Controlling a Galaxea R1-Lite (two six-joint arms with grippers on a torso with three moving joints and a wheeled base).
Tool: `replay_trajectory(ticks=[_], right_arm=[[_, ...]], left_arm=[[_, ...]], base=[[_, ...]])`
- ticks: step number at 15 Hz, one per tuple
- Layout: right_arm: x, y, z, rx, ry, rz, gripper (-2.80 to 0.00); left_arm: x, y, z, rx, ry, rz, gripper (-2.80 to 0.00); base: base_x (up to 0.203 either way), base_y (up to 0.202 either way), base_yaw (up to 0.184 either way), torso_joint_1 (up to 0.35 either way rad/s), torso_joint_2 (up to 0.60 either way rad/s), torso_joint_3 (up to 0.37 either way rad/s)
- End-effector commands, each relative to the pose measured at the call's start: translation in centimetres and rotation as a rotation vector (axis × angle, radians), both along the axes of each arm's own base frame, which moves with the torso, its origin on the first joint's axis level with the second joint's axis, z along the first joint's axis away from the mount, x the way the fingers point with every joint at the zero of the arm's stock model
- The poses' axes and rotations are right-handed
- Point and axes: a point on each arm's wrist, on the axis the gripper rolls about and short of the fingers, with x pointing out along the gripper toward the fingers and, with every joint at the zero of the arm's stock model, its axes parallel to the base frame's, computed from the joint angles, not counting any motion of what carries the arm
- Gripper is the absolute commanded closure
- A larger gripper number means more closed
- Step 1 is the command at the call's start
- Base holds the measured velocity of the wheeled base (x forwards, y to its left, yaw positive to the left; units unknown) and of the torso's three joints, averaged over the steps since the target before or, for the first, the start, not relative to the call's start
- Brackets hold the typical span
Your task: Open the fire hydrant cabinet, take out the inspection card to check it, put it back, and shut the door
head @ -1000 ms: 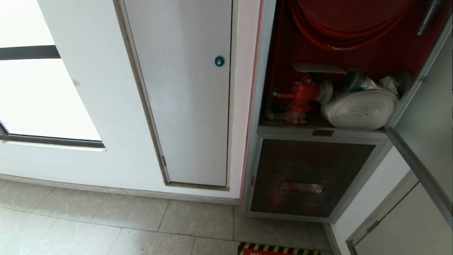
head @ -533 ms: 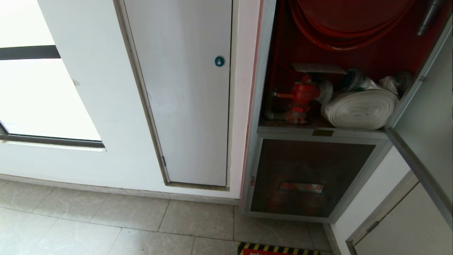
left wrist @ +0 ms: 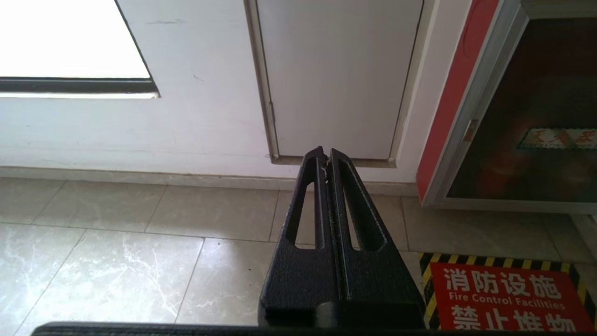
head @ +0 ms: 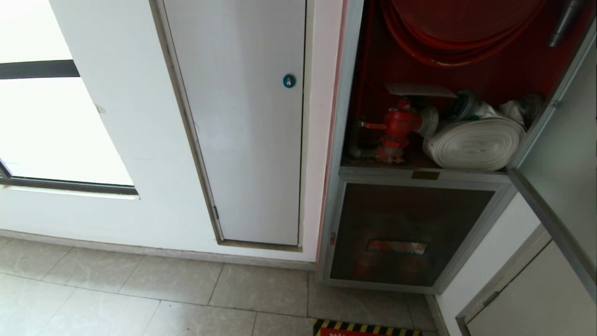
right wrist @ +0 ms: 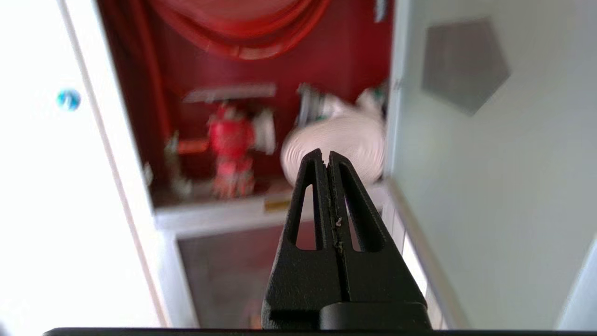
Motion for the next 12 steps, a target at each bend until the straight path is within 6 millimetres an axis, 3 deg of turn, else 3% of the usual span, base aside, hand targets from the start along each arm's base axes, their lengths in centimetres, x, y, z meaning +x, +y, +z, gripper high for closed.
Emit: replay_trajectory(ticks=[1, 9, 12], right_arm=[[-2.0, 0.2, -1.4, -0.004, 0.027, 0.028, 0.00], [-4.8, 0.5, -7.6, -0.022, 0.272, 0.187, 0.00], [-5.0, 0.6, -10.4, -0.027, 0.336, 0.238, 0.00]], left_arm=[[0.0, 0.0, 0.0, 0.000, 0.001, 0.000, 0.00], [0.0, 0.0, 0.0, 0.000, 0.002, 0.000, 0.00], [0.0, 0.0, 0.0, 0.000, 0.000, 0.000, 0.00]], base=[[0.000, 0.000, 0.000, 0.000, 0.00, 0.000], [0.000, 0.000, 0.000, 0.000, 0.00, 0.000], [0.000, 0.000, 0.000, 0.000, 0.00, 0.000]])
